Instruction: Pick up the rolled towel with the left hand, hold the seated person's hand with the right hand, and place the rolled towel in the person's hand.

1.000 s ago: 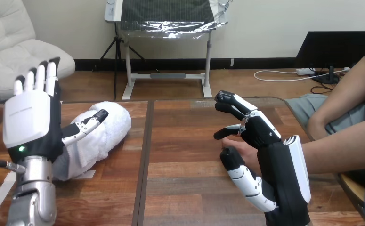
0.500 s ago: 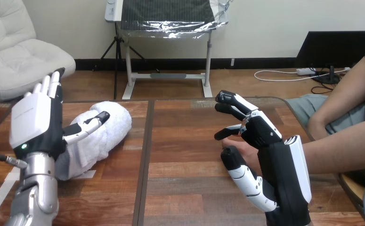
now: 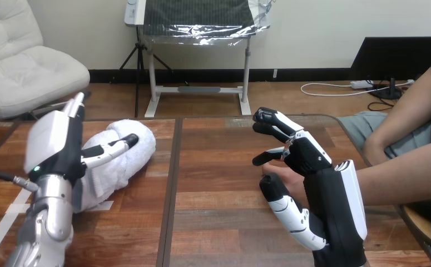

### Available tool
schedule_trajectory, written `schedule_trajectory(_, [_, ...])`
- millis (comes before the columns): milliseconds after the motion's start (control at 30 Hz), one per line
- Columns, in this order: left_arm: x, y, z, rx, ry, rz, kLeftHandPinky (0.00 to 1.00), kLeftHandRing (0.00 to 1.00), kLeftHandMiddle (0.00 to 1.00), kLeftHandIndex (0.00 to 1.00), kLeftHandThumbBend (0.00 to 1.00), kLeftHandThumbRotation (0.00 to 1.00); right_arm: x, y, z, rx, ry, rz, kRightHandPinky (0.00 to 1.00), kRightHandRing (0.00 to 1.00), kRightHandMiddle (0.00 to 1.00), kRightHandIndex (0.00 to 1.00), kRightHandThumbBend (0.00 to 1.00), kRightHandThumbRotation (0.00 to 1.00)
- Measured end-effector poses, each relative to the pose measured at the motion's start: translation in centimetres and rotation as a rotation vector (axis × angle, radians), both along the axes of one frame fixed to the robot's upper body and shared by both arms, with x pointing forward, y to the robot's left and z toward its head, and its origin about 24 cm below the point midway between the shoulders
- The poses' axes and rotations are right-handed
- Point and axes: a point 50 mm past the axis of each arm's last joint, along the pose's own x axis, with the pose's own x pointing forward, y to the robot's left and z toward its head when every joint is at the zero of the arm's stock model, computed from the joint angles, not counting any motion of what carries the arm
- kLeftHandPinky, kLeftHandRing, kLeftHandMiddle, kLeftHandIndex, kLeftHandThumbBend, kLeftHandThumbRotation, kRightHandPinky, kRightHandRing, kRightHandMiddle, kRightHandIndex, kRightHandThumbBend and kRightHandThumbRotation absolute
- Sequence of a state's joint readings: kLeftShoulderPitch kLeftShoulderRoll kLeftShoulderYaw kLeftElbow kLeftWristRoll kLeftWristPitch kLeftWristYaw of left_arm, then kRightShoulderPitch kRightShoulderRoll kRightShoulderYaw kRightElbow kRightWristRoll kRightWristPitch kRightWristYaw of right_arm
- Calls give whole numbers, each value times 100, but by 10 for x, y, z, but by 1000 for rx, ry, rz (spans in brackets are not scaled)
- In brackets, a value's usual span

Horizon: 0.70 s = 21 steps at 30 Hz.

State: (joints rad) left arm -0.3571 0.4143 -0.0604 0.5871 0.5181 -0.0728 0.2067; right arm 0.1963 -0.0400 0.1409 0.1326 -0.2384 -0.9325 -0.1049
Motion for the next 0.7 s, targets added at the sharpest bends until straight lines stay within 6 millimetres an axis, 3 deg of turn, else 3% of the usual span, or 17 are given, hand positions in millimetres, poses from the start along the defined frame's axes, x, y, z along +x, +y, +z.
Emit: schedule_trajectory(700, [12,-4,-6,-93,126,-27,82,96,99,100,93,63,0,0,0,-1,4,-1,51,78,85,77,61,73])
